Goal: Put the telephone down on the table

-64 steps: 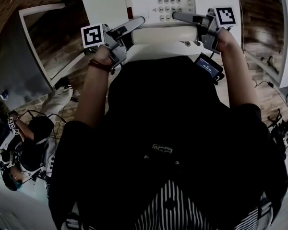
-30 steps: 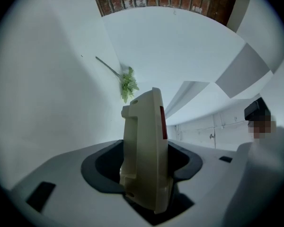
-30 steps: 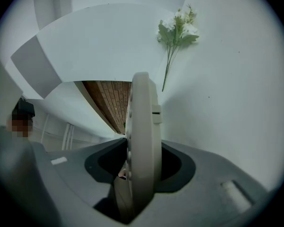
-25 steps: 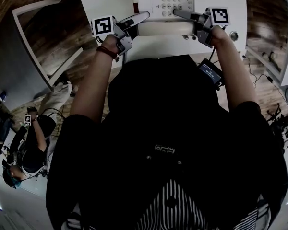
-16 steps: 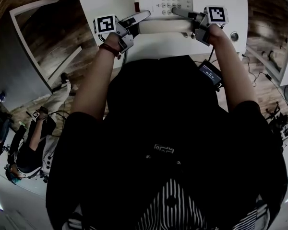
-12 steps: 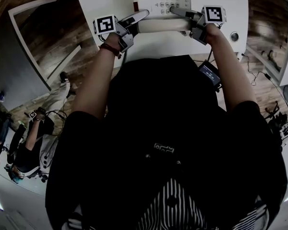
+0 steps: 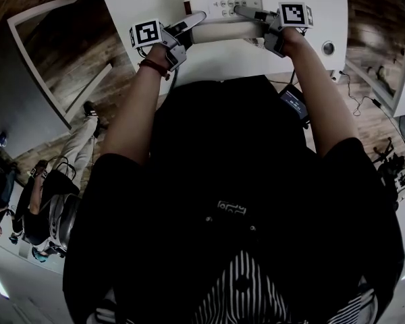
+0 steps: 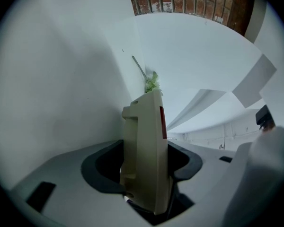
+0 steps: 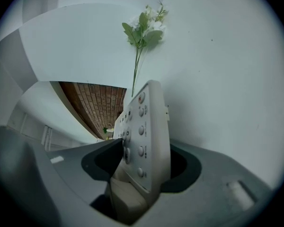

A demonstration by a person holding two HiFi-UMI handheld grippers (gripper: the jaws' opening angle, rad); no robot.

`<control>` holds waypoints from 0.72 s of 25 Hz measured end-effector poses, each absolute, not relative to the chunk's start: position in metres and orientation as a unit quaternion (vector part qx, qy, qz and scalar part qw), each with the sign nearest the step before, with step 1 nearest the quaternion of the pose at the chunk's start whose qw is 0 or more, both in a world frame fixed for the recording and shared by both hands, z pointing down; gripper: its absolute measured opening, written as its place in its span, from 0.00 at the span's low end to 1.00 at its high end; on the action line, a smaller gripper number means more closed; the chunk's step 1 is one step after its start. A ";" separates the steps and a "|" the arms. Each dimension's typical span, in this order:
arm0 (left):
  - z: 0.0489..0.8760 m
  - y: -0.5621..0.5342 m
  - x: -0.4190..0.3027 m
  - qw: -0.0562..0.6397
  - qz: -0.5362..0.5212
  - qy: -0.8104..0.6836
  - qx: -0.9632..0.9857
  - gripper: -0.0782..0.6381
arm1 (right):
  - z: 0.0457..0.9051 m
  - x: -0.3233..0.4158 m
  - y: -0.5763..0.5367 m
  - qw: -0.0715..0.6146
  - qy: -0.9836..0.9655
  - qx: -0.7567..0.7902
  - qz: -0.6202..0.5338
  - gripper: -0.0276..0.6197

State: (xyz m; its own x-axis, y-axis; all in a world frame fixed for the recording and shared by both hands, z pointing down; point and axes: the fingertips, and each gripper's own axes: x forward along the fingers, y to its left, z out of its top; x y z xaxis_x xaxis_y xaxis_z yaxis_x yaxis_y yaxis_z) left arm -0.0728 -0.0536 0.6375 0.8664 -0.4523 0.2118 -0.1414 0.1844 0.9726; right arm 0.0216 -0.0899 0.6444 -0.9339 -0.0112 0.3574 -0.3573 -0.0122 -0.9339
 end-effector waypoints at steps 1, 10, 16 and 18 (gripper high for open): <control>0.637 -0.056 -0.071 0.735 -0.106 -0.235 0.627 0.46 | 0.645 0.023 -0.093 0.124 -0.693 0.138 0.697 0.41; 0.639 -0.060 -0.075 0.740 -0.106 -0.230 0.623 0.46 | 0.648 0.052 -0.121 0.035 -0.662 0.209 0.719 0.30; 0.641 -0.056 -0.074 0.739 -0.101 -0.236 0.623 0.46 | 0.650 0.051 -0.119 0.048 -0.662 0.208 0.718 0.29; 0.641 -0.056 -0.073 0.736 -0.097 -0.239 0.626 0.46 | 0.652 0.051 -0.119 0.051 -0.664 0.211 0.715 0.30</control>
